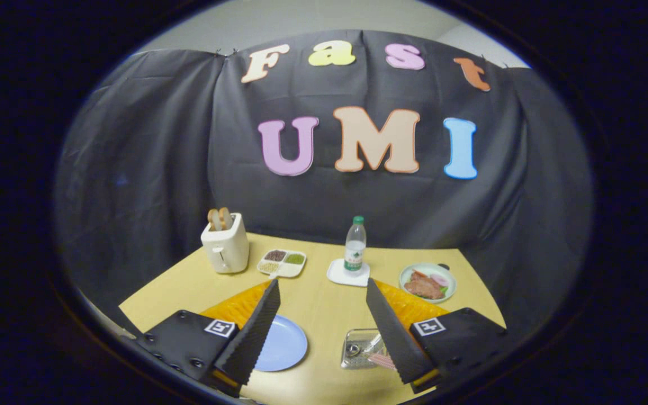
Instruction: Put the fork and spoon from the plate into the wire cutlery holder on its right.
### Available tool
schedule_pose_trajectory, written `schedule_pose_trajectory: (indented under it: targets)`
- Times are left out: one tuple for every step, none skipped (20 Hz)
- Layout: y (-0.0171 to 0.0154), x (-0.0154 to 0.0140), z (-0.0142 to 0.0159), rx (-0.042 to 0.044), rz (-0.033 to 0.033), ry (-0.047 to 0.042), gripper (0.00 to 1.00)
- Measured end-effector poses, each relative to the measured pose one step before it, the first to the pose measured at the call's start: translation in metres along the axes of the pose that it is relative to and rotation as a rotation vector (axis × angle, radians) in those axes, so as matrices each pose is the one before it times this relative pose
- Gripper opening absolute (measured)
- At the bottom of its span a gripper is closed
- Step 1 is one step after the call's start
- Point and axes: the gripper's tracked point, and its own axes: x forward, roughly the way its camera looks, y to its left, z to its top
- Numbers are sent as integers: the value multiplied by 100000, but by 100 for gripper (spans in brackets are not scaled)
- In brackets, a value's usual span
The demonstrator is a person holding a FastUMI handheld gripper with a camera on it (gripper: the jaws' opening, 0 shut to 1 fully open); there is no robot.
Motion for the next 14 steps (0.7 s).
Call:
schedule_pose_trajectory:
  targets:
    - [-172,-309,364,-909,-2771,-3200,98]
    - [-226,-367,371,-856,-2942,-3590,98]
    - [-44,-436,418,-1076,-2866,-3609,98]
    - [-75,-305,365,-1228,-2633,-3120,98]
    - [-14,-287,359,-447,-2038,-3075,98]
    - [181,-404,197,-498,-2083,-1946,98]
    - [-215,-110,242,-61,-2536,-1994,98]
    - [35,-280,233,996,-1007,-1427,98]
    - [298,-116,143,1997,-196,-537,99]
    - [243,-39,-44,2581,20,-229,99]
    - [50,-64,3,2158,-297,274,99]
    - [-312,111,-30,1740,-556,133,99]
    - [-320,-46,64,1376,-1083,-268,99]
    - [-271,23,85,777,-629,12,99]
